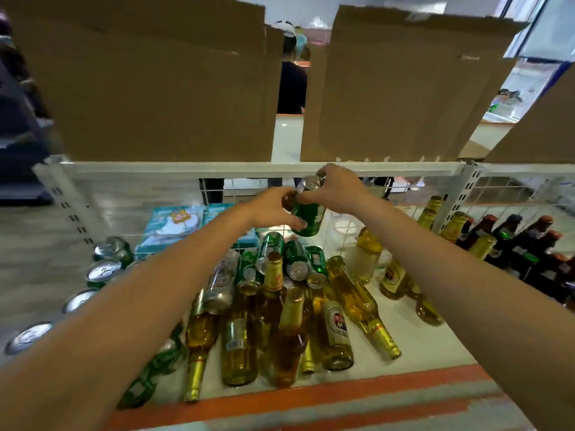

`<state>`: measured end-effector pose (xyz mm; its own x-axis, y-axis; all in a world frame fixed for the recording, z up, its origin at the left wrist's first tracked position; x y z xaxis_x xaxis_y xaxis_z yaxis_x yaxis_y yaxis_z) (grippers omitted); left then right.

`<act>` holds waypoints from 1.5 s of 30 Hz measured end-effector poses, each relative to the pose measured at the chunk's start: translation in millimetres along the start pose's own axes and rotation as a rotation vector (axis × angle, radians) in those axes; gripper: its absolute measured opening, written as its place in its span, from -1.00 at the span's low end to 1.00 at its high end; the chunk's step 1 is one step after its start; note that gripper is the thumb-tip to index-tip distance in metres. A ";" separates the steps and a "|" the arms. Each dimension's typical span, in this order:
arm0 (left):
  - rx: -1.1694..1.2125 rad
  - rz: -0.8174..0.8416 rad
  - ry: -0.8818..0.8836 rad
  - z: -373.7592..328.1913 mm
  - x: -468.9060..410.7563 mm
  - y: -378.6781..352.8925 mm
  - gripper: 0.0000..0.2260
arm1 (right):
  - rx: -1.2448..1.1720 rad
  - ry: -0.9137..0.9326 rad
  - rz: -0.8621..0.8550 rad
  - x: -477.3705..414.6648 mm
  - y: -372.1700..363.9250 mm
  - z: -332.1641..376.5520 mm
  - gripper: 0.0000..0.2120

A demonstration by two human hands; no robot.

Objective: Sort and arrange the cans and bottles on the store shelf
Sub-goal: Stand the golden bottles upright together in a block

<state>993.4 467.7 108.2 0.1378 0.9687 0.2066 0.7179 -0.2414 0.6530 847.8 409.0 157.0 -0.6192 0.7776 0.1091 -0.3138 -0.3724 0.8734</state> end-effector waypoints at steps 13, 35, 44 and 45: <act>0.081 -0.493 0.116 65.6 192.4 31.5 -0.45 | 0.024 0.334 0.204 32.7 -91.5 180.8 -0.55; -0.432 -0.566 0.884 123.2 253.2 -44.4 -0.26 | 0.125 0.489 0.436 35.4 -109.8 108.7 -0.42; -0.531 -0.455 0.875 141.9 246.5 -44.6 -0.21 | 0.114 0.450 0.413 38.0 -122.4 104.9 -0.42; -0.542 -0.445 0.876 142.2 245.9 -43.6 -0.22 | 0.119 0.441 0.411 36.9 -123.7 104.8 -0.42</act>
<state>1093.0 724.7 26.9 -0.7377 0.6515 0.1771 0.1620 -0.0839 0.9832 939.3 536.9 102.8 -0.9199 0.2897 0.2642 0.0812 -0.5184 0.8513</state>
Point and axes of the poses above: each hand's wrist, its own x-axis away from the middle knuckle, its own y-axis out of the back of the hand, z = x × y, the point moved 3 cm from there along -x, towards the middle knuckle, and after that the axes turned 13 degrees about z, right-handed, at the moved point
